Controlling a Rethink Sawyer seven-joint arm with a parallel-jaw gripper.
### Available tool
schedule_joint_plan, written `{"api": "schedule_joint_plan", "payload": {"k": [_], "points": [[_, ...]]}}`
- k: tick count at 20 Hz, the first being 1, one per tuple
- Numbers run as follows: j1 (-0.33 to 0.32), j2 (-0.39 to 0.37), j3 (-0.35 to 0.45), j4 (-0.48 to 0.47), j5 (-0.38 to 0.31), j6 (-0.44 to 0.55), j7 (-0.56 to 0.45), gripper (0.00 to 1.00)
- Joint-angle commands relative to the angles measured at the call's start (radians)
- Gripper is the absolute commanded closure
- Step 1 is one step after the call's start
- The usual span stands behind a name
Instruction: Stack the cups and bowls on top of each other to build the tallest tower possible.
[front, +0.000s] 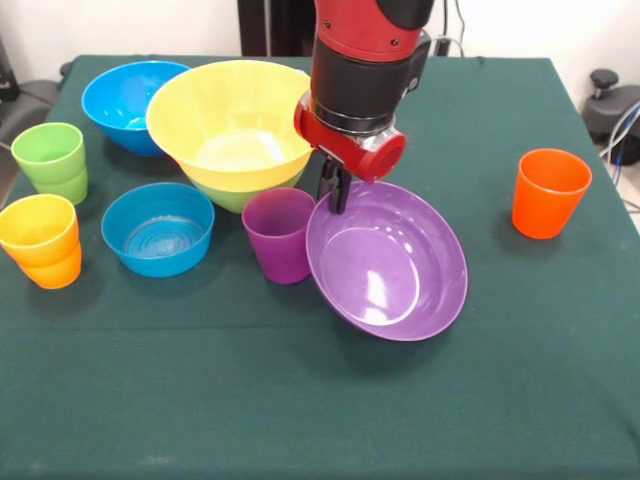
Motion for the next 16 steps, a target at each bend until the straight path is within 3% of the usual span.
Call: {"api": "schedule_joint_plan", "payload": {"k": [1,16], "points": [[-0.009,0.028,0.140,0.048,-0.083,-0.008,-0.064,1.00],[-0.006,-0.006,0.135,0.069,-0.087,0.027,-0.061,1.00]]}}
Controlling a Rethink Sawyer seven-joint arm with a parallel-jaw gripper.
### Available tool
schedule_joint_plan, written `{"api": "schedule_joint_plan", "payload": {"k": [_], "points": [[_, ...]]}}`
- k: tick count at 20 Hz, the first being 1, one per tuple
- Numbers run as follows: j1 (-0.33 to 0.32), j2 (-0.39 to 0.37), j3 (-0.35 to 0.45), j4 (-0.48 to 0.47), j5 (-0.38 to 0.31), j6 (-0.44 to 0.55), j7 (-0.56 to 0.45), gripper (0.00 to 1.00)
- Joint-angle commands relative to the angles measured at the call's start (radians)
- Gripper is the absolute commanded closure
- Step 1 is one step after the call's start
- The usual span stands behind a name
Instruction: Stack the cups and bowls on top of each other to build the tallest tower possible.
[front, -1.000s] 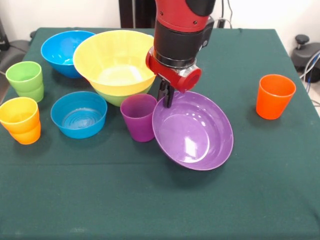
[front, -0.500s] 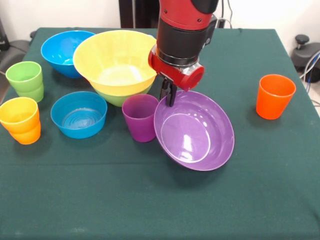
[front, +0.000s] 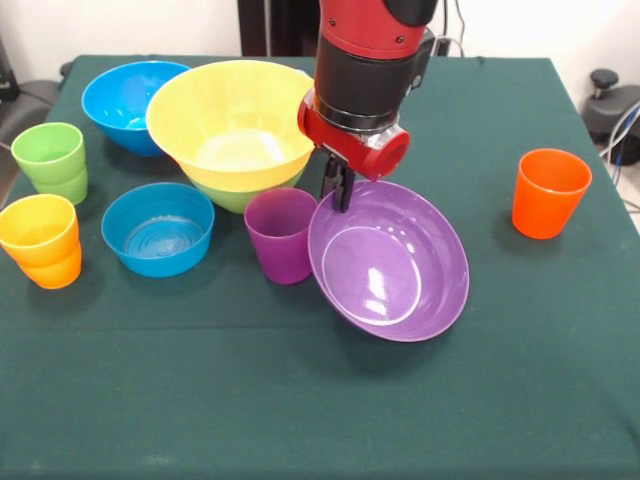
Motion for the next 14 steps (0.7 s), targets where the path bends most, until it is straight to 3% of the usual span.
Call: {"api": "schedule_joint_plan", "payload": {"k": [1,14], "points": [[-0.007,0.000,0.129,0.062,-0.080,0.028,-0.062,1.00],[-0.011,-0.088,0.139,0.127,-0.092,0.030,-0.083,1.00]]}}
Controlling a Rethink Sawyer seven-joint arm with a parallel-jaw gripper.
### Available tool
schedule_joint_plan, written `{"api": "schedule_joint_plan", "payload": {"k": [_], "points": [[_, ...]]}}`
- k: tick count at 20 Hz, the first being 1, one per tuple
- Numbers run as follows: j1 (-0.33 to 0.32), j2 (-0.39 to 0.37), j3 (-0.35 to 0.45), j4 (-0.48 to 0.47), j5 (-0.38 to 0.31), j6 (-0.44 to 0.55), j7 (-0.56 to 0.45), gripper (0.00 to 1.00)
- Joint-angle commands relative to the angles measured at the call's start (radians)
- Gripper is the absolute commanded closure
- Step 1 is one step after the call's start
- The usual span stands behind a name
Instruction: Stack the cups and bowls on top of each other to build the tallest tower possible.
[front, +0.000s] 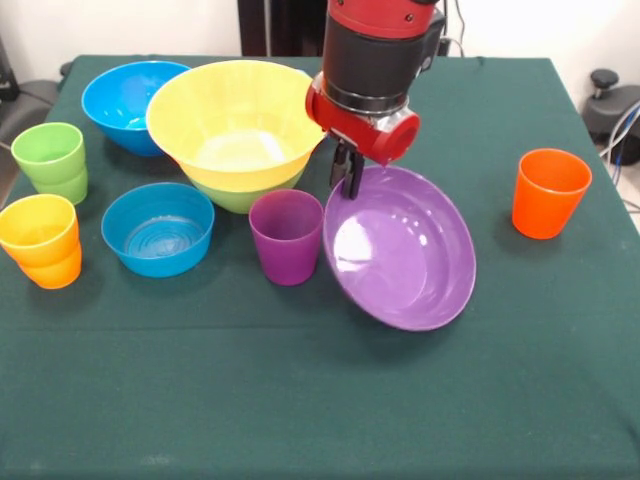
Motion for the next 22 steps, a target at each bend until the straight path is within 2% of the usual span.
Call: {"api": "schedule_joint_plan", "payload": {"k": [1,8,22], "points": [[-0.014,-0.043,0.126,0.086,-0.089,0.034,-0.085,1.00],[-0.037,-0.084,0.159,0.131,-0.098,0.022,-0.093,1.00],[-0.049,-0.161,0.178,0.175,-0.112,0.078,-0.086,1.00]]}}
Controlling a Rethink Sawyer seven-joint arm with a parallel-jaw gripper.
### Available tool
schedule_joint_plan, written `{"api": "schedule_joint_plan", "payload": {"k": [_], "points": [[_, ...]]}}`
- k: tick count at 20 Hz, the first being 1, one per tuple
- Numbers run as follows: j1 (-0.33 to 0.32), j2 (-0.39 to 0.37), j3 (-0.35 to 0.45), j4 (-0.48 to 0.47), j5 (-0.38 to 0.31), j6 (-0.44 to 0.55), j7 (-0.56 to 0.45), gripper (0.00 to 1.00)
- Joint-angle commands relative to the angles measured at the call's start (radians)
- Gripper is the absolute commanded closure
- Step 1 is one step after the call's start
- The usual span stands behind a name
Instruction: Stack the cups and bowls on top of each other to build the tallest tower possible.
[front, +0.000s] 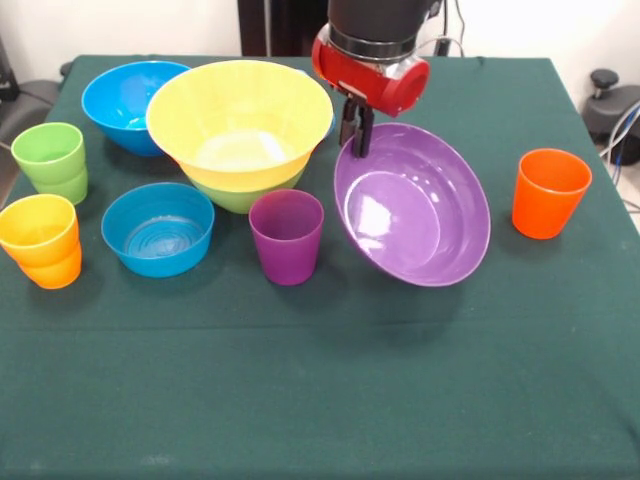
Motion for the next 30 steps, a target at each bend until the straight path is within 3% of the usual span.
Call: {"api": "schedule_joint_plan", "payload": {"k": [1,11,18,30], "points": [[-0.013,-0.046,0.123,0.061,-0.071,0.083,-0.088,1.00],[-0.011,-0.117,0.120,0.085,-0.073,0.144,-0.093,1.00],[-0.022,-0.142,0.133,0.094,-0.089,0.128,-0.114,1.00],[-0.082,-0.173,0.197,0.087,-0.130,0.122,-0.179,1.00]]}}
